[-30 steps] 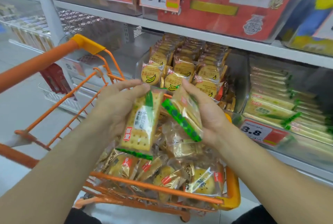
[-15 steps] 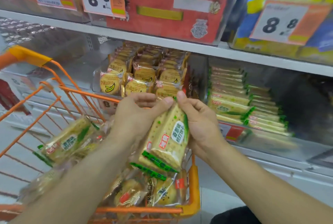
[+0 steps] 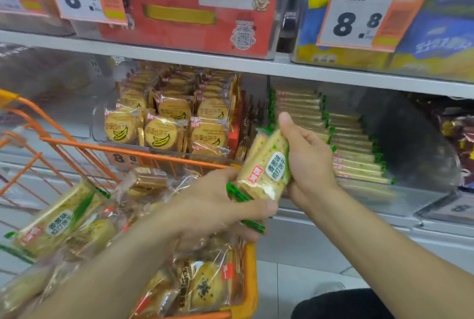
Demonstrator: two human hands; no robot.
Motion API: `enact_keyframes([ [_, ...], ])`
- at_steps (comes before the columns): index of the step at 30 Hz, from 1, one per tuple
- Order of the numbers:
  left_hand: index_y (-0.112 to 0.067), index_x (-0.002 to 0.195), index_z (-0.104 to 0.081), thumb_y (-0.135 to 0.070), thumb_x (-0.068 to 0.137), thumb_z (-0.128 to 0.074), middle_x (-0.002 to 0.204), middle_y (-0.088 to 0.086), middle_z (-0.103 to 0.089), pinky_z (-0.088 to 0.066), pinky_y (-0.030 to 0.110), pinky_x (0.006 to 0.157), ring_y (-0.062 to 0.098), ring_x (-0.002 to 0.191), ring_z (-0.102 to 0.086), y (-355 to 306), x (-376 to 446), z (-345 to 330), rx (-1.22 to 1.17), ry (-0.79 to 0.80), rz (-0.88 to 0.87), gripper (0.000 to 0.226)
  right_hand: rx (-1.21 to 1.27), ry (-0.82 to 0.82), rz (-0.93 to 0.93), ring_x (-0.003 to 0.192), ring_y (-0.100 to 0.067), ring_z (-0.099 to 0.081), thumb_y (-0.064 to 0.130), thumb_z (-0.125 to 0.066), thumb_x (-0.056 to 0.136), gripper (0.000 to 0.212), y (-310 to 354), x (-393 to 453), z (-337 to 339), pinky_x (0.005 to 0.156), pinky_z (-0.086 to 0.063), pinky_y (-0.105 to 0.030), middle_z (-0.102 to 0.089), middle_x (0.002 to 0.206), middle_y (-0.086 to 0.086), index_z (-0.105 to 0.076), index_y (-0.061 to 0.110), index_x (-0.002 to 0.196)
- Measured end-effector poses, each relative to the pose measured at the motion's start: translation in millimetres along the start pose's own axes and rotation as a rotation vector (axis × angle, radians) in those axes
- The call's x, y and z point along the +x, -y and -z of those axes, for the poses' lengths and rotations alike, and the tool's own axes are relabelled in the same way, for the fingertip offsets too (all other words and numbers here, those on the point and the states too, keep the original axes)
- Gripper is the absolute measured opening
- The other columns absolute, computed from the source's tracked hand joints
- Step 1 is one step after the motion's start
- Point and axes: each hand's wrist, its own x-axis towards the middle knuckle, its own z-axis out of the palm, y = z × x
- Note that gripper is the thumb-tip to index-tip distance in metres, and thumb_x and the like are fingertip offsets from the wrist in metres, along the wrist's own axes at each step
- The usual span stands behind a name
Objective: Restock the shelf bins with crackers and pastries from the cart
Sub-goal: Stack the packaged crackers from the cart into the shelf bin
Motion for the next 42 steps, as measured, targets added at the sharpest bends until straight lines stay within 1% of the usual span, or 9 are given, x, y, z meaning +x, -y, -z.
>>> enact_keyframes([
  [3,-0.007,0.117,-0.058,-0.017,0.068,-0.085,0.090,0.015,-0.076,-0.062,0.045,0.070,0.033,0.078,-0.074,1,6,1,-0.059,-0.176,-0.111,0.056,0.023,-0.065,0.055,0.077,-0.026,-0.067,0.042,-0.078,0.085,0.035,2,6,3,0.085,-0.058,-0.055,-0.066,0.075,-0.006,-0.060,0.012,0.082],
  [6,-0.007,0.118,-0.056,-0.024,0.067,-0.083,0.086,0.008,-0.077,-0.051,0.032,0.051,0.025,0.070,-0.072,0,10,7,-0.206,-0.365,-0.224,0.060,0.023,-0.081,0.083,0.083,-0.029,-0.072,0.046,-0.076,0.085,0.047,9,14,7,0.078,-0.061,-0.050,-0.071,0.087,-0.012,-0.063,0.004,0.101],
  [10,-0.012,0.123,-0.051,-0.027,0.089,-0.070,0.082,-0.003,-0.077,-0.047,0.033,0.051,0.027,0.070,-0.073,0,16,14,-0.385,-0.537,-0.282,0.042,-0.174,0.064,0.047,0.101,-0.028,-0.073,0.050,-0.083,0.074,0.070,6,6,6,0.091,-0.059,-0.050,-0.068,0.121,-0.016,-0.054,0.010,0.124],
  [14,-0.013,0.123,-0.051,-0.036,0.082,-0.073,0.089,0.008,-0.076,-0.056,0.039,0.061,0.029,0.072,-0.074,-2,13,11,-0.241,-0.479,-0.328,0.052,-0.610,0.279,0.137,0.068,-0.011,-0.071,0.057,-0.066,0.087,0.052,4,-13,3,0.063,-0.062,-0.035,-0.062,0.120,-0.003,-0.055,0.022,0.124],
  [19,-0.019,0.115,-0.056,-0.016,0.081,-0.078,0.086,0.003,-0.073,-0.059,0.045,0.051,0.025,0.060,-0.071,-8,4,12,0.080,-0.527,-0.544,0.040,-1.081,0.496,0.550,0.116,0.000,-0.047,0.071,-0.037,0.092,0.067,16,-12,18,0.099,-0.041,-0.024,-0.045,0.129,0.011,-0.050,0.024,0.139],
  [25,-0.028,0.111,-0.062,-0.019,0.072,-0.081,0.104,-0.007,-0.069,-0.061,0.033,0.075,0.014,0.093,-0.070,-25,4,16,0.247,-0.395,-0.727,0.044,-1.321,0.508,1.067,0.139,-0.020,-0.038,0.056,-0.071,0.083,0.063,42,1,40,0.114,-0.029,-0.051,-0.052,0.139,0.010,-0.054,0.028,0.137],
  [32,-0.032,0.144,-0.030,-0.028,0.085,-0.074,0.134,-0.008,-0.043,-0.053,0.029,0.090,0.004,0.107,-0.057,-31,50,2,0.632,-0.460,-0.600,0.074,-1.540,0.321,0.632,0.105,-0.022,-0.062,0.037,-0.075,0.086,0.039,65,32,78,0.086,-0.051,-0.042,-0.067,0.111,0.007,-0.060,0.028,0.121],
  [37,-0.020,0.148,-0.029,-0.031,0.095,-0.060,0.145,-0.003,-0.031,-0.027,0.020,0.104,0.009,0.133,-0.033,-28,71,-22,0.864,-0.388,-0.639,0.063,-1.641,0.319,0.444,0.113,-0.021,-0.061,0.037,-0.089,0.071,0.055,71,46,94,0.095,-0.051,-0.042,-0.070,0.117,0.006,-0.067,0.030,0.121],
  [42,-0.005,0.145,-0.036,-0.016,0.091,-0.055,0.145,0.011,-0.035,-0.024,0.041,0.118,0.026,0.141,-0.026,-19,100,-37,1.220,-0.368,-0.692,0.058,-1.616,0.245,0.479,0.117,-0.022,-0.057,0.042,-0.093,0.062,0.069,57,54,84,0.097,-0.049,-0.037,-0.064,0.121,0.001,-0.067,0.025,0.123],
])
